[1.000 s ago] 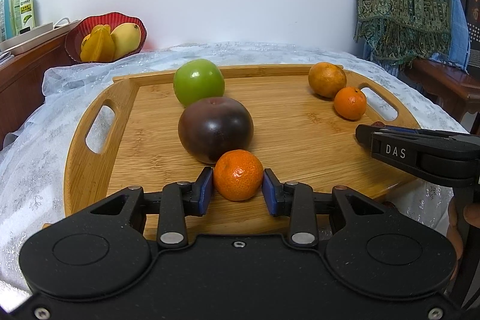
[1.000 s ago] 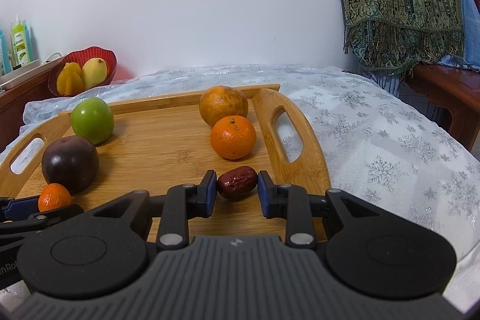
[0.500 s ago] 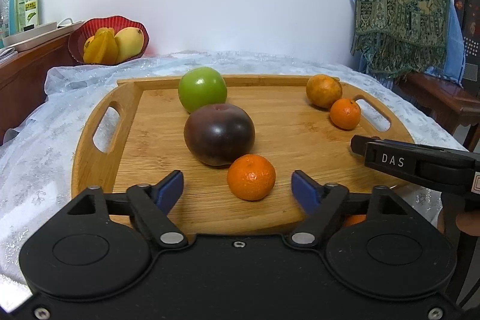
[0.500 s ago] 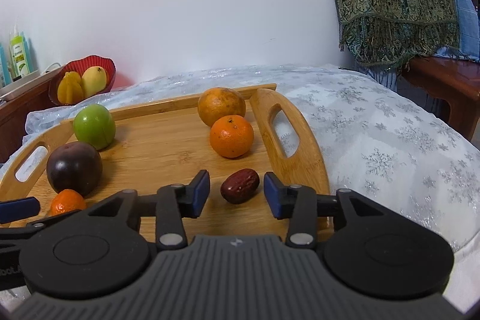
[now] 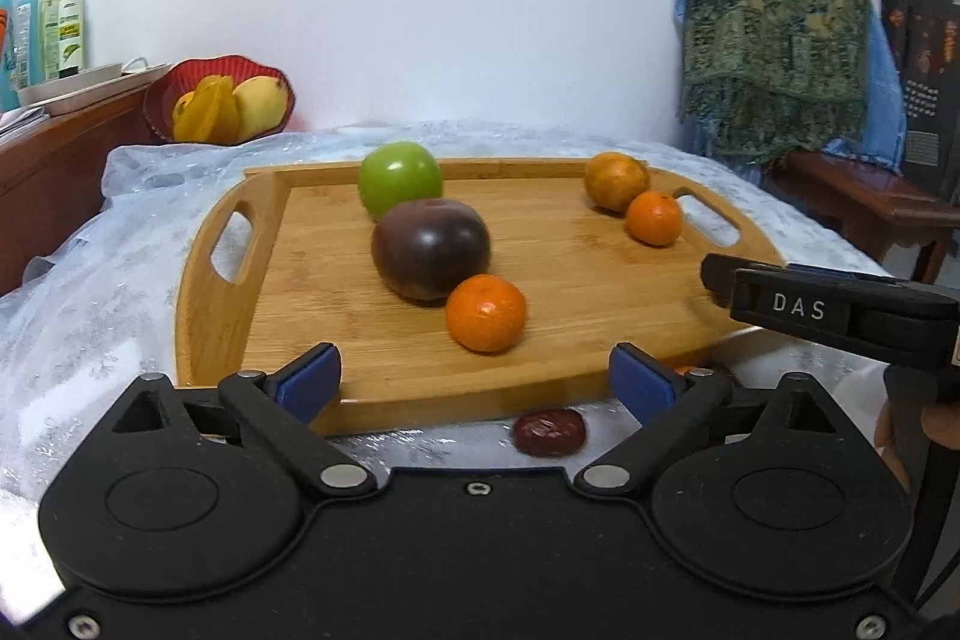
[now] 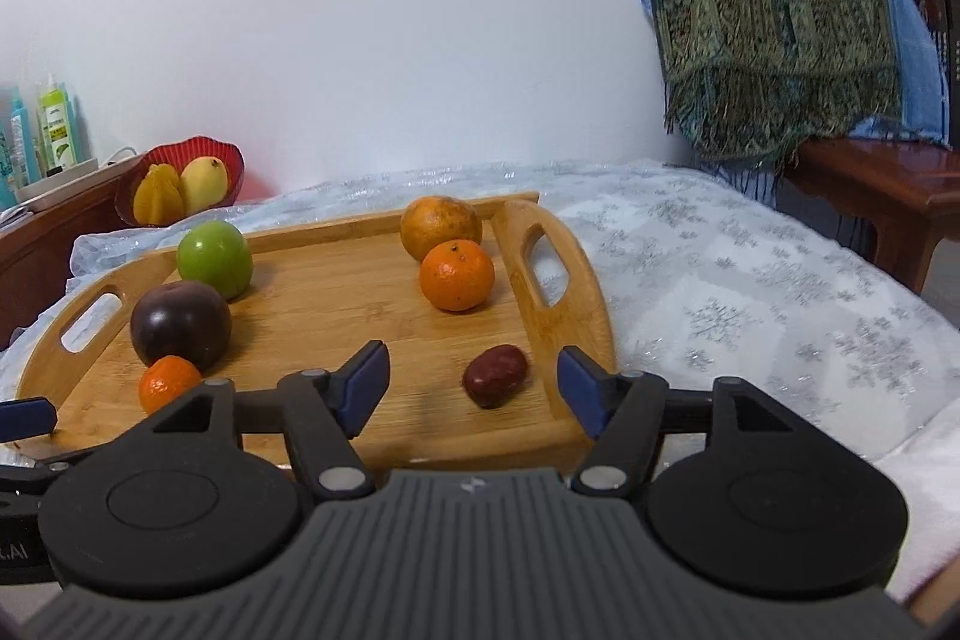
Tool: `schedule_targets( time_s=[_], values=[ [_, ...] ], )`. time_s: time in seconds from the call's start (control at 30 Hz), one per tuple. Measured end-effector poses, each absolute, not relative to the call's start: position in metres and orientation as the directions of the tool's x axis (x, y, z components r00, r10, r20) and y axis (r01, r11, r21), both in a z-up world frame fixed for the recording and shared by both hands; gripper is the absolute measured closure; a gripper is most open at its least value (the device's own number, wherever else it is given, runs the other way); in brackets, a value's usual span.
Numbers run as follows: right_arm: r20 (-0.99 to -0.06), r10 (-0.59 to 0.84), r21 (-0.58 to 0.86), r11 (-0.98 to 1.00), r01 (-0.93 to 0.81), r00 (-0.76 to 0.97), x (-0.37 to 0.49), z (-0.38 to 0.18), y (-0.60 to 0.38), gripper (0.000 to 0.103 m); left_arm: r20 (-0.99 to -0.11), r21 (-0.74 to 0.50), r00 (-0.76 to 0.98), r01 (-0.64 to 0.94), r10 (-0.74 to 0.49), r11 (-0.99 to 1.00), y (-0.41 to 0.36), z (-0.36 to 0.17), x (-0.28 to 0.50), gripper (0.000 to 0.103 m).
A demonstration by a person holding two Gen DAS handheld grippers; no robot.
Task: Organize fruits
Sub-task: 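Move both tools back toward the dates in front of the tray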
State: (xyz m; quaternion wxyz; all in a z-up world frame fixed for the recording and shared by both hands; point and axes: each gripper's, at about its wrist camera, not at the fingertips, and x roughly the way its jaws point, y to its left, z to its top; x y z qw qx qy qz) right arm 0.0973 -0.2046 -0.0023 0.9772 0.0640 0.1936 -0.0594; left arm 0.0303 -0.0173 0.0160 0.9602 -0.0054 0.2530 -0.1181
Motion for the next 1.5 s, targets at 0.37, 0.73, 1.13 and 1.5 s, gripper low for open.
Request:
schedule_targets(
  time_s=[0.37,0.73,1.13,1.5],
  values=[
    [-0.377,-0.086,0.065,0.991,0.119,0.922,0.064,-0.006,-0.2,0.023,-0.477,-0.043,0.842,0.262,-0.25,0.964,-0.025,0.013,0.012,0.005],
    [-0.416,-0.072,0.066,0.992,0.109,0.906,0.047,-0.015,-0.203,0.022,-0.505,-0.031,0.82,0.294,-0.269,0.955,-0.03,0.003,0.006,0.012],
    [-0.437,-0.036,0.015,0.999,0.048,0.899,0.047,-0.025,-0.193,0.024,-0.547,-0.085,0.783,0.298,-0.294,0.951,-0.029,-0.004,0.016,0.037],
    [-0.445,-0.01,0.013,1.0,0.018,0.895,0.051,-0.028,-0.186,0.049,-0.556,-0.084,0.774,0.311,-0.304,0.947,-0.036,-0.007,0.02,0.05]
  ],
)
